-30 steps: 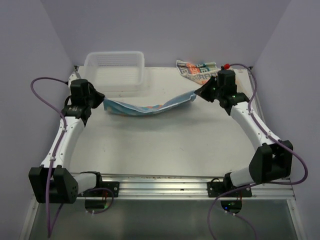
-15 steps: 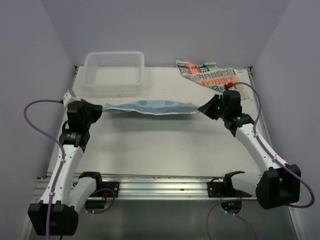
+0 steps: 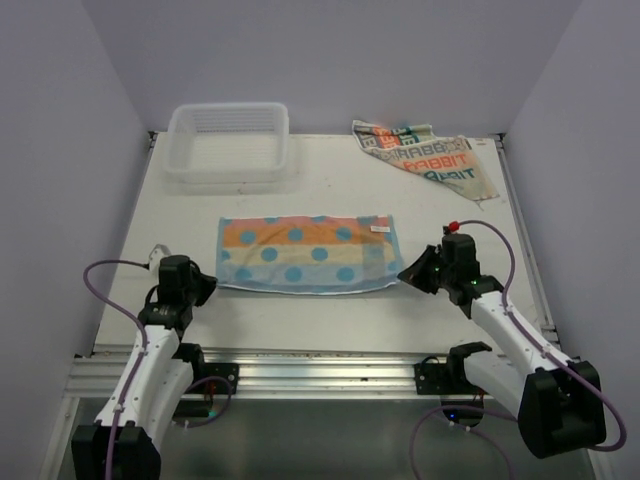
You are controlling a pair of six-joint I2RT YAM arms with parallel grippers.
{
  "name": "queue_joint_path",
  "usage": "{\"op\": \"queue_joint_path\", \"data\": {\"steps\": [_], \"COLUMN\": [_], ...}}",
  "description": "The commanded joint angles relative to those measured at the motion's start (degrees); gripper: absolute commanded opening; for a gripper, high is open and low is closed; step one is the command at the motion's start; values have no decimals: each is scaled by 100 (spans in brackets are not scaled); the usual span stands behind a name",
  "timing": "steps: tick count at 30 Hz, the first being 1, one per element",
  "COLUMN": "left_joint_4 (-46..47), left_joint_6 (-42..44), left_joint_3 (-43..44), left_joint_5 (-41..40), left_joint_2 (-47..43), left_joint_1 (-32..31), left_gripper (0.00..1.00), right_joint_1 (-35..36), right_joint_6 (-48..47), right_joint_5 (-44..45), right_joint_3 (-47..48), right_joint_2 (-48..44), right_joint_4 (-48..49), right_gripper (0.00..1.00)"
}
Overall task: Roll the towels
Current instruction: Flatten the towel, then fold the towel
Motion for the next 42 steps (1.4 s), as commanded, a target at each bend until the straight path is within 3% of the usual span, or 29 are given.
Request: {"op": "queue_joint_path", "data": {"steps": [1, 8, 13, 22, 42], "left_joint_4": [-237, -395, -325, 255, 633], "left_joint_6": [-75, -57, -13, -110, -198], "left_joint_3": [-88, 174, 666, 956, 2047], "left_joint_5": [-190, -620, -805, -849, -955], "left_joint_2": [218, -54, 262, 1035, 2213], "left_joint_1": [38, 38, 38, 38, 38], "left_gripper": [0, 0, 0, 0, 0], "right_joint_1": [-24, -24, -15, -32, -32], "right_joint_6": [62, 299, 475, 563, 1011], "right_joint_5": [18, 291, 185, 256, 502], "right_joint_3": [-62, -395, -379, 517, 2135], "right_joint_2": [-132, 0, 140, 817, 1687], "right_joint_4": [-289, -414, -141, -404, -984], "right_gripper": [0, 0, 0, 0, 0]}}
